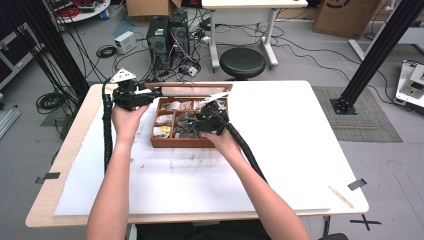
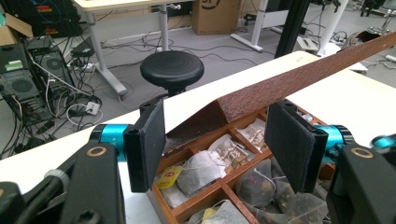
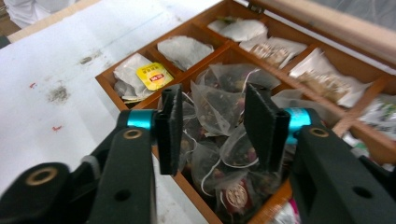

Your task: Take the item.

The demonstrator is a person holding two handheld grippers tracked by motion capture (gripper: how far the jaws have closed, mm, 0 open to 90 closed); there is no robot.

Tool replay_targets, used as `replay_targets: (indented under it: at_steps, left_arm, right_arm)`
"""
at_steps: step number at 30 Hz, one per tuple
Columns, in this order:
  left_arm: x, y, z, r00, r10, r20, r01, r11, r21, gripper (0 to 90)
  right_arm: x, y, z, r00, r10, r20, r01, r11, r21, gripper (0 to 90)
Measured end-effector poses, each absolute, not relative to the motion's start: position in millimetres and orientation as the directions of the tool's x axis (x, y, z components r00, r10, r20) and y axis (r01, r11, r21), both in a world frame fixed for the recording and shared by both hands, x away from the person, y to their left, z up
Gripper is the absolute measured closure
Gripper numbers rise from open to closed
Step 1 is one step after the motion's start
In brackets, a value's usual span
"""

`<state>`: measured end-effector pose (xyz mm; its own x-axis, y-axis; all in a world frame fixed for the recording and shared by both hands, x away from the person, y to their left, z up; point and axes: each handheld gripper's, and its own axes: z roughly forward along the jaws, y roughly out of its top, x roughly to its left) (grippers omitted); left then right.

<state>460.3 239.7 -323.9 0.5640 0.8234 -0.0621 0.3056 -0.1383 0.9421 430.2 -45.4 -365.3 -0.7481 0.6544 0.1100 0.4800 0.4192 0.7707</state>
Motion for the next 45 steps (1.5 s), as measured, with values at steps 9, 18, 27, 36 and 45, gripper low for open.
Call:
replay_targets:
  at_steps: [9,18,27,36,45]
  left_arm:
    - [460.1,240.0,-324.6,0.566,0.822,-0.065,0.305,-0.136,0.943,38.6]
    - [460.3,240.4,-325.3,0.568,0.820,-0.069,0.304,-0.131,0.944,38.5]
    - [460.3,240.2,-325.5,0.566,0.822,-0.069,0.307,-0.131,0.943,38.3]
    - [460.3,240.4,-325.7,0.567,0.820,-0.071,0.307,-0.131,0.943,38.2]
    - [460.7,240.6,-326.0,0.567,0.821,-0.070,0.308,-0.133,0.942,38.2]
  right_arm:
    - [437.9,-35.4,-381.6,-0.728,0.676,0.116,0.515,0.428,0.743,64.9]
    - [446.9,-31.3,-396.3,-0.714,0.691,0.112,0.541,0.442,0.716,70.7]
    - [444.5,-29.4,-395.1,-0.726,0.682,0.083,0.513,0.458,0.726,89.5]
    - [443.9,-32.3,-390.3,-0.728,0.681,0.078,0.498,0.447,0.743,90.0]
    - [439.7,-34.1,-382.5,-0.733,0.675,0.079,0.476,0.427,0.769,90.0]
